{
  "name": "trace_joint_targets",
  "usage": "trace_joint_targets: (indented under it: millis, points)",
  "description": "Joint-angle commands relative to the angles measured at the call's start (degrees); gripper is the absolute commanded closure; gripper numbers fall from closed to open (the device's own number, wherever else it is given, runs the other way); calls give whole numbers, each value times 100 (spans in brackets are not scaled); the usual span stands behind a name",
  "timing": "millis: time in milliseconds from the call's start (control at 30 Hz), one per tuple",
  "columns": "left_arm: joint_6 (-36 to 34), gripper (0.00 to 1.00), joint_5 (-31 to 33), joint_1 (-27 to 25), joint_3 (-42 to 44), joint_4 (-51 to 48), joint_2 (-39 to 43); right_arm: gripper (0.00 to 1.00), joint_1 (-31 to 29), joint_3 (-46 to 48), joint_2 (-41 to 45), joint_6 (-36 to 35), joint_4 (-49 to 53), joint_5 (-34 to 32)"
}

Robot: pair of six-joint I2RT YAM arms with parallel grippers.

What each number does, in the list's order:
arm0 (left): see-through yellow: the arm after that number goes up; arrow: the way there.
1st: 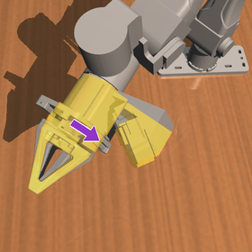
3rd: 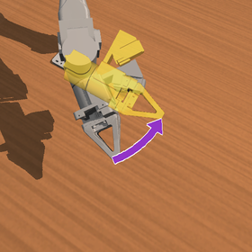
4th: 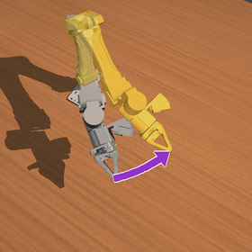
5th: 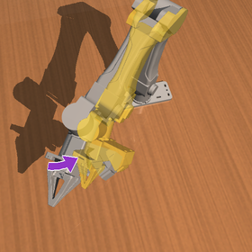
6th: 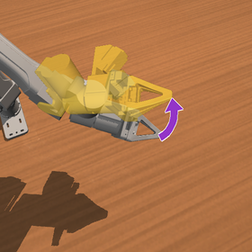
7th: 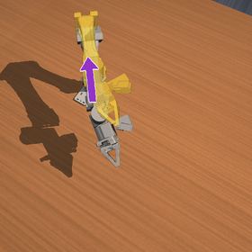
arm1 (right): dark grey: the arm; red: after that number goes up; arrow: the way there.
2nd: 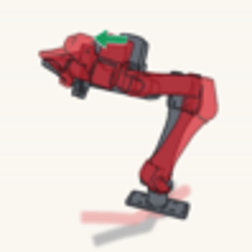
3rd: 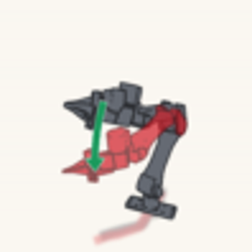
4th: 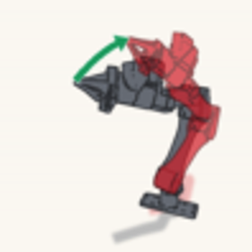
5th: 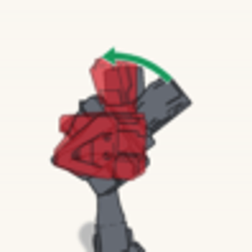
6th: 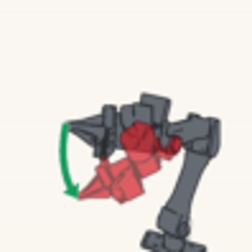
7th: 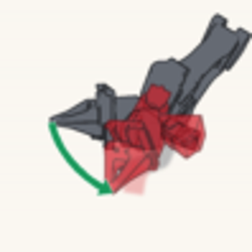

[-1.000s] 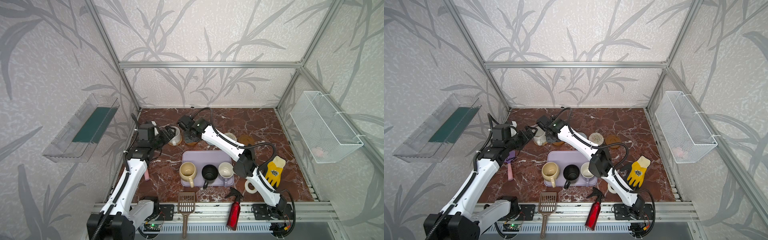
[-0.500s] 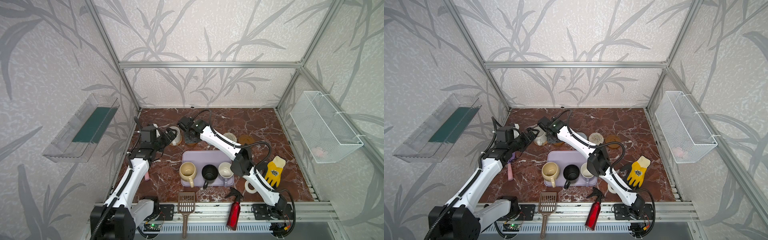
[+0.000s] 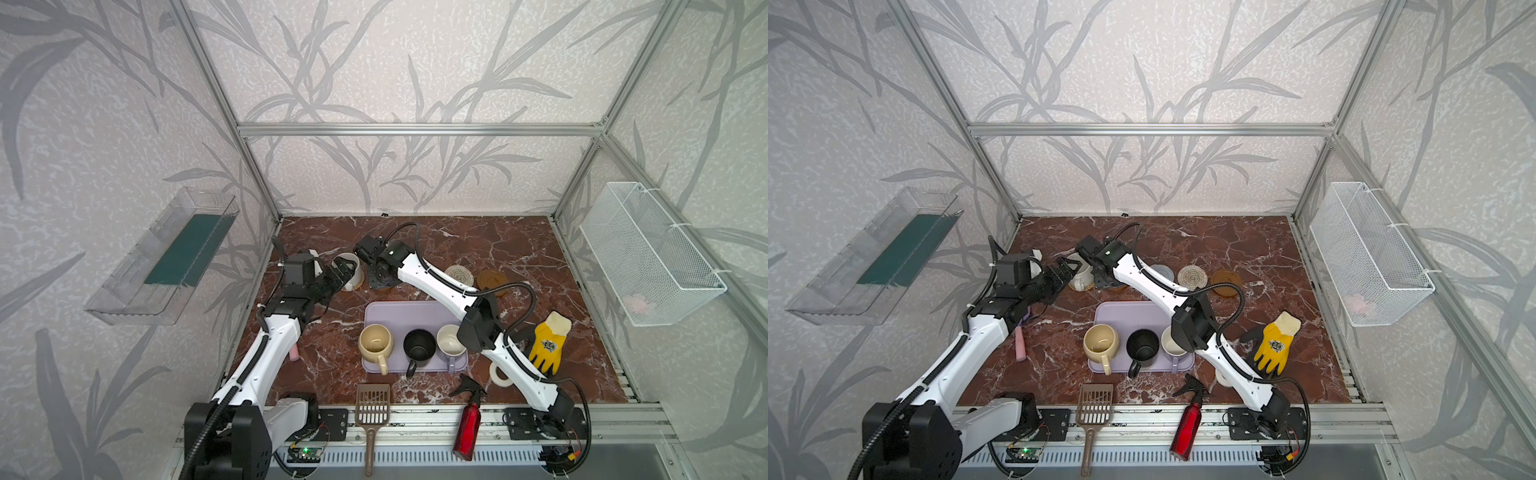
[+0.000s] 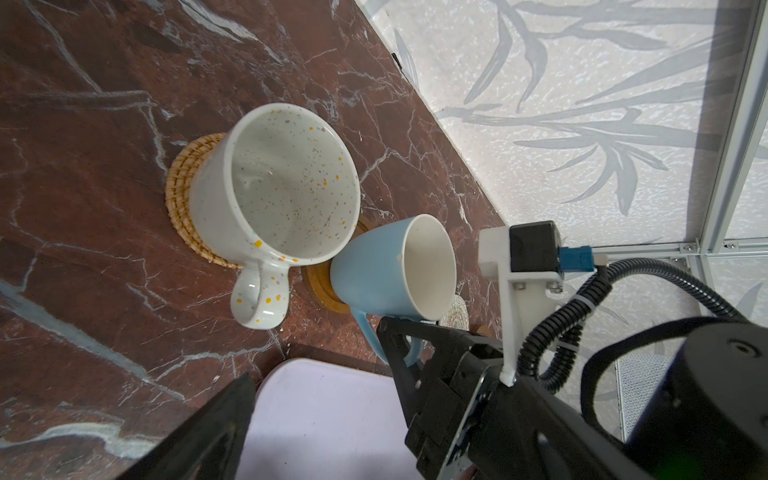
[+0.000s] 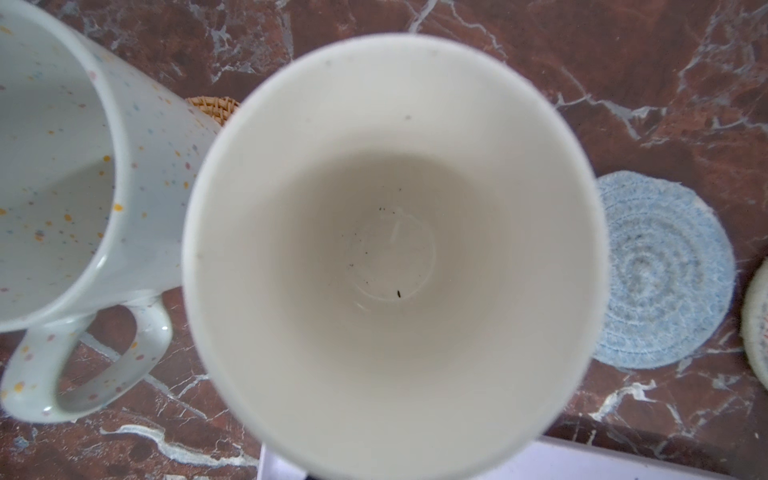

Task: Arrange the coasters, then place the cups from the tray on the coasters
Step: 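Lower the light blue mug onto the wooden coaster beside the speckled mug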

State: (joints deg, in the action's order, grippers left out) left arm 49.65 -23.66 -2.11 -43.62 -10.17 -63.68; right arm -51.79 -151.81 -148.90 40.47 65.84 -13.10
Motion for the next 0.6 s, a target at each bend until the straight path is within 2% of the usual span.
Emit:
trace_joint_targets:
  millis: [0, 267, 367, 500, 567]
  points:
    - [51, 1, 1, 22, 24, 144, -13, 100, 37, -271, -11, -9, -168, -31]
    - [103, 1, -24, 21, 54, 228, -44, 100, 37, -271, -60, 9, -134, -14]
    - [149, 1, -57, 26, 81, 278, -54, 94, 37, -277, -76, 6, -123, -10]
    - [158, 1, -66, 19, 106, 281, -50, 93, 46, -271, -106, 18, -133, 14]
    - [148, 1, -69, 23, 104, 272, -44, 89, 46, -271, -109, 14, -133, 18]
